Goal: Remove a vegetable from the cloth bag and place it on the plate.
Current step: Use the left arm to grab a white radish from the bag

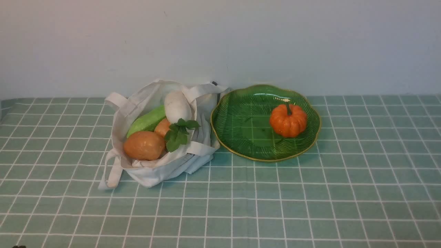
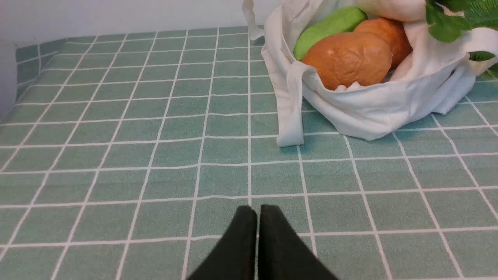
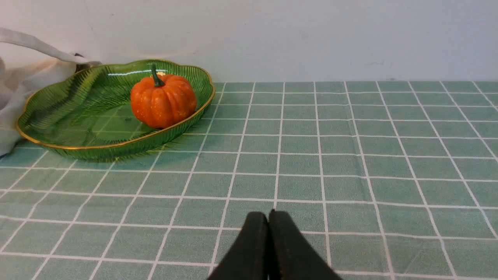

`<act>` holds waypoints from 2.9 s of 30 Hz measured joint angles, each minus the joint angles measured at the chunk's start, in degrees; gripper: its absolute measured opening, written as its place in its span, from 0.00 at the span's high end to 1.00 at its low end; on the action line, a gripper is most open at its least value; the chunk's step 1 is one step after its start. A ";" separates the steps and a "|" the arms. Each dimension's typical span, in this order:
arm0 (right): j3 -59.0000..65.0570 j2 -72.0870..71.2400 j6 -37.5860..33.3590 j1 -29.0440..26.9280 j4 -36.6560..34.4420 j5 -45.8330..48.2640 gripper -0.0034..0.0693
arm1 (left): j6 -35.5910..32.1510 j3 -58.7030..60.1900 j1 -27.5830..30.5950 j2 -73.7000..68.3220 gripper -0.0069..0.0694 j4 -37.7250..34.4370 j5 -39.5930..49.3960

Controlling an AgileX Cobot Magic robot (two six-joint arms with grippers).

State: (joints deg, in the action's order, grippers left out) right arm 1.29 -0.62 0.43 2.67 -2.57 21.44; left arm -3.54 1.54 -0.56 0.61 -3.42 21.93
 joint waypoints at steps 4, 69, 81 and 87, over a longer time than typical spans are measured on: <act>0.00 0.00 0.00 0.00 0.00 0.00 0.97 | 0.00 0.00 0.00 0.00 0.92 0.00 0.00; 0.00 0.00 0.00 0.00 0.00 0.00 0.97 | 13.07 -1.45 0.00 0.00 0.92 -46.43 -1.93; 0.00 0.00 0.00 0.00 0.00 0.00 0.97 | 2.50 -37.02 0.00 -37.71 0.92 -32.56 30.85; 0.00 0.00 0.00 0.00 0.00 0.00 0.97 | -4.34 -49.13 0.00 -66.63 0.92 -29.43 38.52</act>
State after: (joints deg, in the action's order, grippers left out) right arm 1.29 -0.62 0.43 2.67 -2.57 21.44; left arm -7.88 -47.59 -0.56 -66.03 -32.84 60.46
